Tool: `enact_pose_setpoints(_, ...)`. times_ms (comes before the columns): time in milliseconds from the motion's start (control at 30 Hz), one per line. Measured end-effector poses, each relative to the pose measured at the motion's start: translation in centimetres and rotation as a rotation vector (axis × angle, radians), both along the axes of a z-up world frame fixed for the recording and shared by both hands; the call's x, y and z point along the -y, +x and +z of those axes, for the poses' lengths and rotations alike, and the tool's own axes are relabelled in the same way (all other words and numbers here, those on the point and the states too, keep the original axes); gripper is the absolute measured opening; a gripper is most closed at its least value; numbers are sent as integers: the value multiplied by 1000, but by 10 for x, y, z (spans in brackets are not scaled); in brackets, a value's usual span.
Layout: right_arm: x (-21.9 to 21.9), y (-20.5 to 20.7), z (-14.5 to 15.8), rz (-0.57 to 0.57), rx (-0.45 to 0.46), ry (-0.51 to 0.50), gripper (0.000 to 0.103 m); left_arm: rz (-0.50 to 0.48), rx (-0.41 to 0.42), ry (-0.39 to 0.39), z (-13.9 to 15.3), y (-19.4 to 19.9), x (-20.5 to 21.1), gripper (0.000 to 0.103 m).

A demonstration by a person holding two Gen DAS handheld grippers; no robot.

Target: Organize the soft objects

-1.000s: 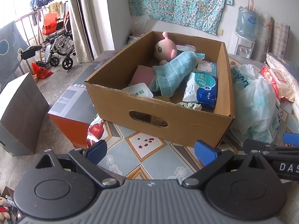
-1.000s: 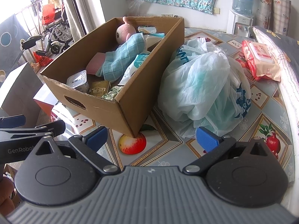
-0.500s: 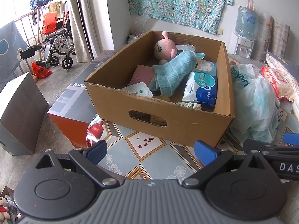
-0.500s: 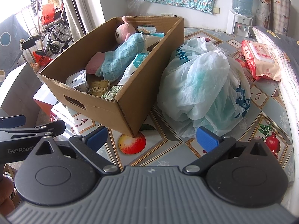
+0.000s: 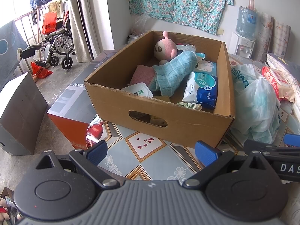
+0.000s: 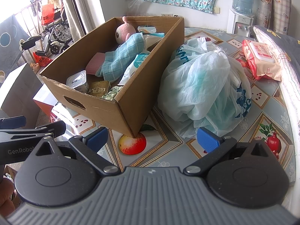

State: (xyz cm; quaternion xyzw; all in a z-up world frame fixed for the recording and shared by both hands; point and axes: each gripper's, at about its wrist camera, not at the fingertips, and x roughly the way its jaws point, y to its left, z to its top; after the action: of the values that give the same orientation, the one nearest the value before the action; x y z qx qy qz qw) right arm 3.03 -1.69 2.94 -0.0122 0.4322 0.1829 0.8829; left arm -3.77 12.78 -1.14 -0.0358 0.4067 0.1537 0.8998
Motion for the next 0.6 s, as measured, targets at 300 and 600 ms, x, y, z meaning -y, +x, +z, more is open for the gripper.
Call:
enact_pose_setpoints(300, 0, 0, 0, 0, 1, -1, 102, 0, -1, -1, 1, 0, 0, 101)
enact_pose_setpoints(600, 0, 0, 1, -1, 0, -1, 102, -1, -1, -1, 0, 1, 0, 101)
